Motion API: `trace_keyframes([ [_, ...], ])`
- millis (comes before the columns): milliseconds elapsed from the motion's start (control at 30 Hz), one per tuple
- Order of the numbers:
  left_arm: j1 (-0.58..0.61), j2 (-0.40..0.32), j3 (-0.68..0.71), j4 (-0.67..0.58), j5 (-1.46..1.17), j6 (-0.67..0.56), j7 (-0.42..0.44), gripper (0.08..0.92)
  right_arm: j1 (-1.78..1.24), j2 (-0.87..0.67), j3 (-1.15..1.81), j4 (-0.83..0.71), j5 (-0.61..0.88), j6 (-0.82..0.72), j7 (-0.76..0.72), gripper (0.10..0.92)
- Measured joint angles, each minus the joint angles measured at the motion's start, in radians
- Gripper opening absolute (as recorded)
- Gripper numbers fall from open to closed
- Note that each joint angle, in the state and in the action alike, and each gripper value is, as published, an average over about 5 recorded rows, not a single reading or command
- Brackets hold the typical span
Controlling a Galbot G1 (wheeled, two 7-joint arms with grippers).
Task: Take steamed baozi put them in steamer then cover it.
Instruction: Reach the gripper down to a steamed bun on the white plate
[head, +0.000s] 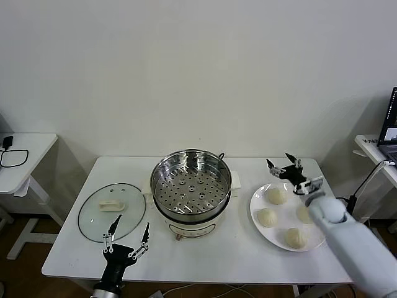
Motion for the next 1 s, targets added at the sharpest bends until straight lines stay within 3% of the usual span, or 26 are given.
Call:
trace_keyframes([
  [233,-0.004,-0.003,0.004,0.005,0.000,0.008,-0.001,0.823,0.216,-0.019,-0.152,-0.157,-0.169,0.003,-0.404,0.823],
  [467,-0.005,-0.007,0.004,0.007,0.000,0.013,-0.002,0.823,0.394,0.006,-0.295,-0.270,-0.369,0.021,-0.692,0.823],
  [700,-0.005,-0.010,0.007,0.011,0.000,0.015,-0.003,0.823,0.505,0.049,-0.427,-0.324,-0.517,0.028,-0.827,0.823],
  [1000,-0.009,-0.010,0.011,0.018,0.000,0.016,-0.004,0.823,0.549,0.096,-0.515,-0.380,-0.627,0.037,-0.844,0.823],
])
